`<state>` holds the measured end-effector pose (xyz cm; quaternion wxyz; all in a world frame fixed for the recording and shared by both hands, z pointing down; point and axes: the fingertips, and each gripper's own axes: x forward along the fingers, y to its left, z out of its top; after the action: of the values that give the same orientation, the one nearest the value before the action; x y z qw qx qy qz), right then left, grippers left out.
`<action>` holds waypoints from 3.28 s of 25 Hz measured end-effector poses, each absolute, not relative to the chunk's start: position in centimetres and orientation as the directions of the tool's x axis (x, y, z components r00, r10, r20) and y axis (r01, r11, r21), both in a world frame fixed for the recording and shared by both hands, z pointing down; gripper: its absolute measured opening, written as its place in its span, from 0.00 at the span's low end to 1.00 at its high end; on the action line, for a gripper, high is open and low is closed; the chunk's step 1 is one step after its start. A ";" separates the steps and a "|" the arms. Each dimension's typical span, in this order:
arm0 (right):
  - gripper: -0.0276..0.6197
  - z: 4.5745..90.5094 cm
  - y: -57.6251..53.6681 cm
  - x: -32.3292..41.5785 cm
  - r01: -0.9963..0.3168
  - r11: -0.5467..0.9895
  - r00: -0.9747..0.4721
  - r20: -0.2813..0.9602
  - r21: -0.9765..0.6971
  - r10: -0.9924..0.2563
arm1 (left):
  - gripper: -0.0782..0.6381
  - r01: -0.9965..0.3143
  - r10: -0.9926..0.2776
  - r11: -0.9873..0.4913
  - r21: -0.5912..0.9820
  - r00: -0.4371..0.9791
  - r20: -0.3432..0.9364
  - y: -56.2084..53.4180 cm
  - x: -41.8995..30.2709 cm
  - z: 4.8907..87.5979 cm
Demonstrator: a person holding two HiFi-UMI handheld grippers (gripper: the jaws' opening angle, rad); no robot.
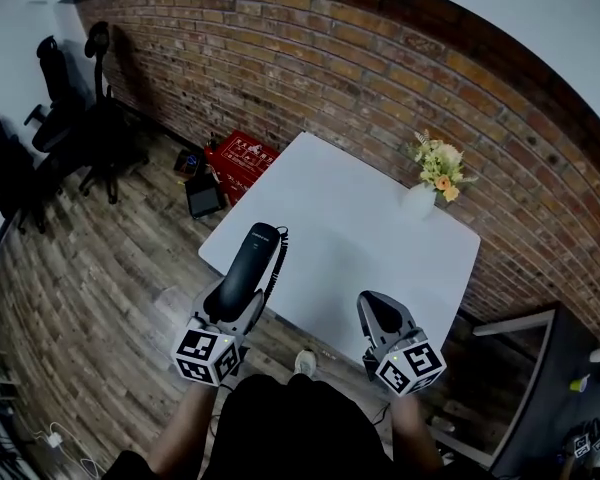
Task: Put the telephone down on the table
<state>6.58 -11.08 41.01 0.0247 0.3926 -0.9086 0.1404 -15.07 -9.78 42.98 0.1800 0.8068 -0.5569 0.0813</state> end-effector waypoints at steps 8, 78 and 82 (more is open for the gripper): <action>0.08 42.1 -13.2 8.8 -0.721 0.648 -0.690 0.164 -0.246 -0.705 | 0.50 -0.921 -0.854 -0.334 0.199 0.385 0.351 -12.2 -12.1 44.1; 0.08 54.3 -14.6 16.1 -0.935 0.175 -0.305 0.442 -0.310 -0.844 | 0.50 -0.881 -0.609 -0.459 0.115 0.406 0.681 -30.4 6.2 68.6; 0.08 54.3 -14.6 16.3 -0.935 0.179 -0.307 0.443 -0.307 -0.843 | 0.50 -0.872 -0.577 -0.485 0.069 0.378 0.724 -30.6 6.2 69.3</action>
<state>16.35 -14.57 54.27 0.0863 0.5823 -0.7630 0.2670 6.21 -30.63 69.28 0.2273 0.7984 -0.4538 0.3240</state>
